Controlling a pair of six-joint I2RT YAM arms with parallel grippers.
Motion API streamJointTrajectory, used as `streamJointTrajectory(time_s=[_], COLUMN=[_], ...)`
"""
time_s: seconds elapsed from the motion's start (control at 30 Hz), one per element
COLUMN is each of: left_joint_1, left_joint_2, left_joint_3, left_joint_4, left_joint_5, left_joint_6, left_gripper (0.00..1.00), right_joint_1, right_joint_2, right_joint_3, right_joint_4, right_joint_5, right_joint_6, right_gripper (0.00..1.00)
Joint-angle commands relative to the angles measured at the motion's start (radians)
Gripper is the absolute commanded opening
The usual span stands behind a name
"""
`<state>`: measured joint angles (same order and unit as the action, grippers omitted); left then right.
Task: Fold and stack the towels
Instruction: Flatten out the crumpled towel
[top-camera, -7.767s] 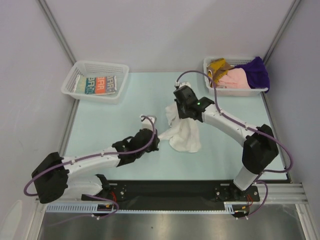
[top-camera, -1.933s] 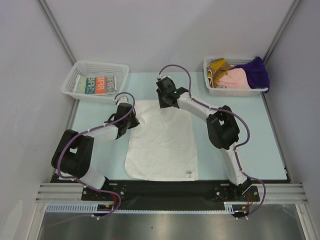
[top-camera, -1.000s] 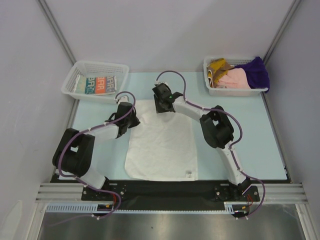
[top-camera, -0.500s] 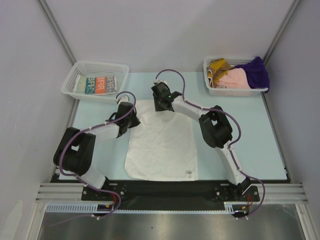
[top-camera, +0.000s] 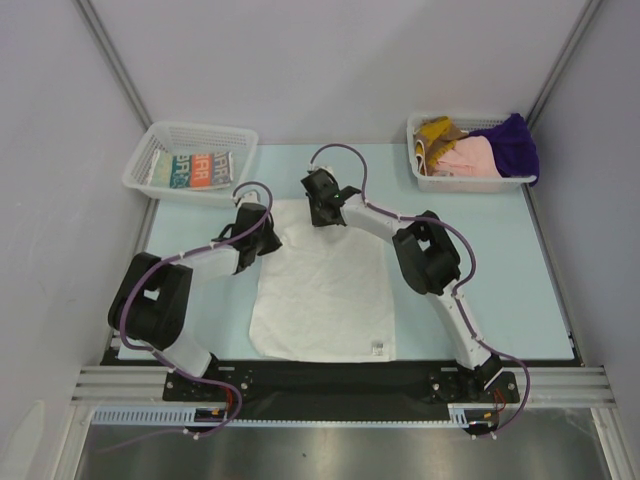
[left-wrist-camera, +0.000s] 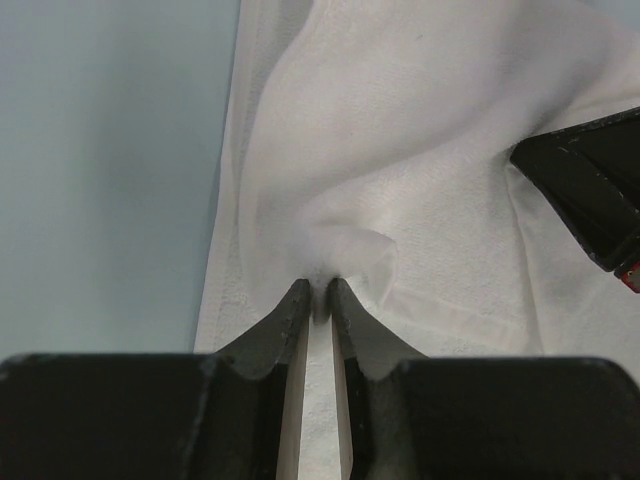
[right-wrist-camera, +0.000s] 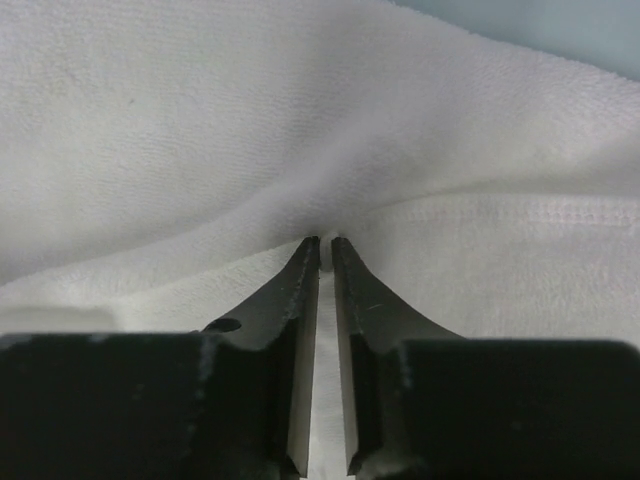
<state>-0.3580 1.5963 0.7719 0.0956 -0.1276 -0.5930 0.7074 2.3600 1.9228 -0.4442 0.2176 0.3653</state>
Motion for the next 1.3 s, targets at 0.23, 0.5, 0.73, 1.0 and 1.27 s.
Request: streamJointTrajectory(time_s=[0.23, 0.5, 0.73, 1.0, 1.27], left_joint_1=[-0.002, -0.004, -0.024, -0.073, -0.050], left_joint_2=[0.002, -0.041, -0.110, -0.291, -0.274], left_joint_3=[0.082, 0.141, 0.136, 0.061, 0.277], left_joint_4=[-0.010, -0.127, -0.206, -0.252, -0.220], left_joint_5=[-0.021, -0.104, -0.171, -0.273, -0.320], left_joint_6=[0.036, 0.094, 0.098, 0.099, 0.220], left_gripper=[0.17, 0.14, 0.00, 0.00, 0.00], right_joint_1=[-0.037, -0.088, -0.102, -0.102, -0.206], right_joint_2=[-0.120, -0.329, -0.578, -0.846, -0.805], right_joint_3=[-0.014, -0.201, -0.494, -0.716, -0.480], right_joint_4=[0.009, 0.035, 0.096, 0.105, 0.087], right_joint_5=[0.045, 0.074, 0.077, 0.078, -0.012], right_joint_6=[0.001, 0.001, 0.050, 0.096, 0.047], right_gripper=[0.00, 0.00, 0.00, 0.00, 0.00])
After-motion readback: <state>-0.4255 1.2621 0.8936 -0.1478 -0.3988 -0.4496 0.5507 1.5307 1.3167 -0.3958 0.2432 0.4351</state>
